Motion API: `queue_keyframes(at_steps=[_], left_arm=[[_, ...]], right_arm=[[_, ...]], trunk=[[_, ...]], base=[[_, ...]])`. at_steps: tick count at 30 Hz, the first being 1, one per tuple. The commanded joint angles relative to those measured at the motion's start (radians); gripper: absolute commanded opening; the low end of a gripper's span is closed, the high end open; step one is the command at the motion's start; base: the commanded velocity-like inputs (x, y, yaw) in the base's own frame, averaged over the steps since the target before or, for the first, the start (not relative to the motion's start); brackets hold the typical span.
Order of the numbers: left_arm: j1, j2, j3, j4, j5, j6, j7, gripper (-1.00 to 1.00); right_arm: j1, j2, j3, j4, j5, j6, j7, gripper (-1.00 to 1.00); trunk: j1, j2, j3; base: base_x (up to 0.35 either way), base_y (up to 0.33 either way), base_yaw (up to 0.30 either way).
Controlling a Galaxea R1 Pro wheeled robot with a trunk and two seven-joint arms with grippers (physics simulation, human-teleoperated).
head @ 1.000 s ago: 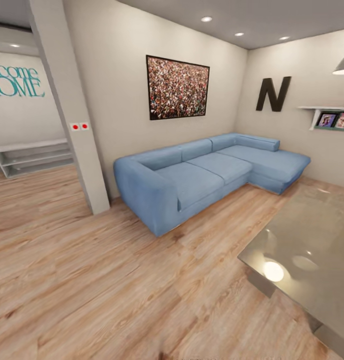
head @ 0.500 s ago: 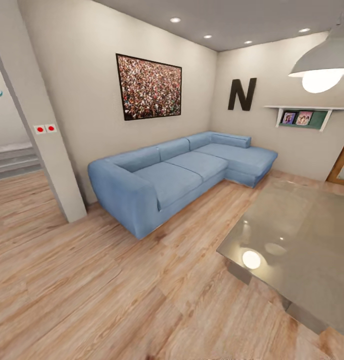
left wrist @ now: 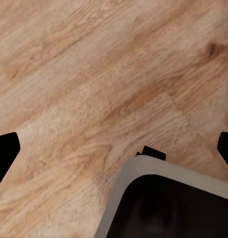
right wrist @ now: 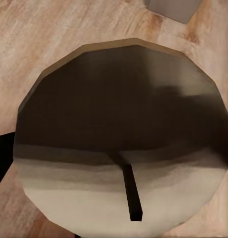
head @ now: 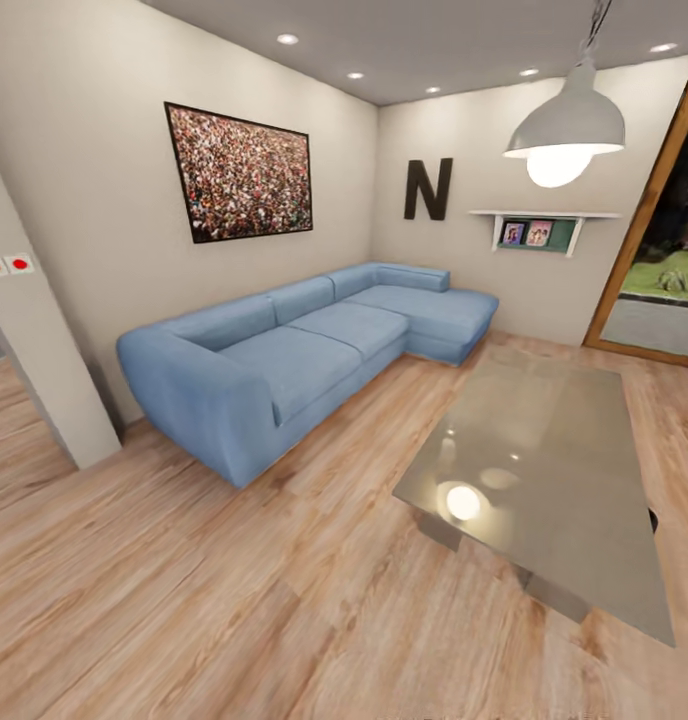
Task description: Place each of the two pumpkins and all three candles from the living room inside a cabinet in the living room (use any cabinet), then make sure every cabinet is closed, and position the cauldron so it is next to a table in the living room.
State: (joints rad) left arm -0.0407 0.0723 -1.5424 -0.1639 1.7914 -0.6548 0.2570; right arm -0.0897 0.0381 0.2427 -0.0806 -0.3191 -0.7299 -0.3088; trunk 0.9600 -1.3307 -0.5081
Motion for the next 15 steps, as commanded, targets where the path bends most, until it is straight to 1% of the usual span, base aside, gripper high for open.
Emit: queue_keyframes(at_steps=[1, 15], left_arm=[[-0.001, 0.001, -0.009, -0.004, 0.002, -0.004, 0.010, 1.00], [-0.001, 0.001, -0.008, -0.003, 0.002, -0.006, 0.010, 1.00]], right_arm=[[-0.001, 0.000, 0.009, 0.001, -0.006, -0.002, -0.004, -1.00], [-0.001, 0.000, 0.009, 0.001, -0.006, -0.002, -0.004, -1.00]], trunk=[[-0.004, 0.007, 0.002], [-0.058, 0.105, 0.046]], base=[[0.000, 0.000, -0.298], [0.000, 0.000, -0.298]])
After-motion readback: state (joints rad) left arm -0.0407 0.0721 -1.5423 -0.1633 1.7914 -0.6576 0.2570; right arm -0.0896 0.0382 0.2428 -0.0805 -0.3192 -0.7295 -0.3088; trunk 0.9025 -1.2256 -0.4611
